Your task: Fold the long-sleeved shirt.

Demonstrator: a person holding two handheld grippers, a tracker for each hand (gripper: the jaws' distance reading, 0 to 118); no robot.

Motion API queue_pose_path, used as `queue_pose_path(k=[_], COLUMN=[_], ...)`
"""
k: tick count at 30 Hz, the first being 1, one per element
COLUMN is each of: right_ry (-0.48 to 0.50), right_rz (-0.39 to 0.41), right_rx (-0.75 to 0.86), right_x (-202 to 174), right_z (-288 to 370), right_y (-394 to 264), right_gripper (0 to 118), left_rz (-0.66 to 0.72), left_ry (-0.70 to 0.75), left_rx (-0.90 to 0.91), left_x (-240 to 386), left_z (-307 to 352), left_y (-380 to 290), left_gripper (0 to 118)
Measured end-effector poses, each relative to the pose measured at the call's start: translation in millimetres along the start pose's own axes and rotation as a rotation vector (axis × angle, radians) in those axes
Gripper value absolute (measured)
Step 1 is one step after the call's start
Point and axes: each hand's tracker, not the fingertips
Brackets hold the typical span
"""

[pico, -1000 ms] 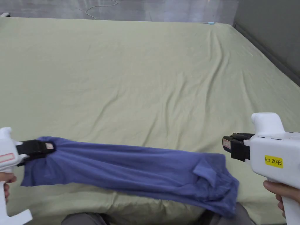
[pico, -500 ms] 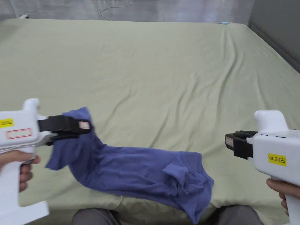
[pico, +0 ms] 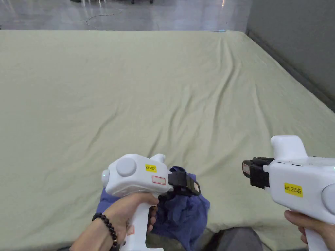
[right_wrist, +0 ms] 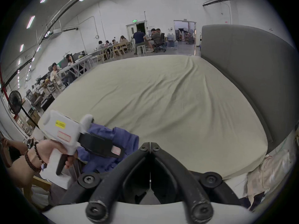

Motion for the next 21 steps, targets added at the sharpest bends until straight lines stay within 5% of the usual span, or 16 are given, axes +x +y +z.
queue_pose_path(k=[3, 7, 8, 10, 11, 13, 21], right_ry=[0.004, 0.026, 0.036, 0.047, 0.05, 0.053, 0.06], right_rz=[-0.024, -0.053, -0.053, -0.048, -0.043, -0.036, -0.027], right_rx=[0.003, 0.015, 0.014, 0.01, 0.008, 0.005, 0.006], right_x=[7, 7, 7, 3, 1, -1, -5], right_z=[0, -4, -5, -6, -7, -9, -5], right_y=[-4, -7, -8, -9, -9, -9, -11], right_gripper=[0, 0, 0, 0, 0, 0, 0], left_rz=[-0.011, -0.04, -0.052, -0.148, -0.212, -0.354, -0.579], left_ry=[0.0, -0.122, -0.081, 0.122, 0.282, 0.497, 0.555], left_rx=[0.124, 0.421, 0.486, 0.562, 0.58, 0.599, 0.46], left_x=[28, 47, 47, 48, 41, 39, 40], left_z=[39, 114, 124, 127, 115, 91, -47], left_y=[6, -19, -30, -51, -52, -74, -137], left_gripper=[99, 100, 94, 11, 0, 0, 0])
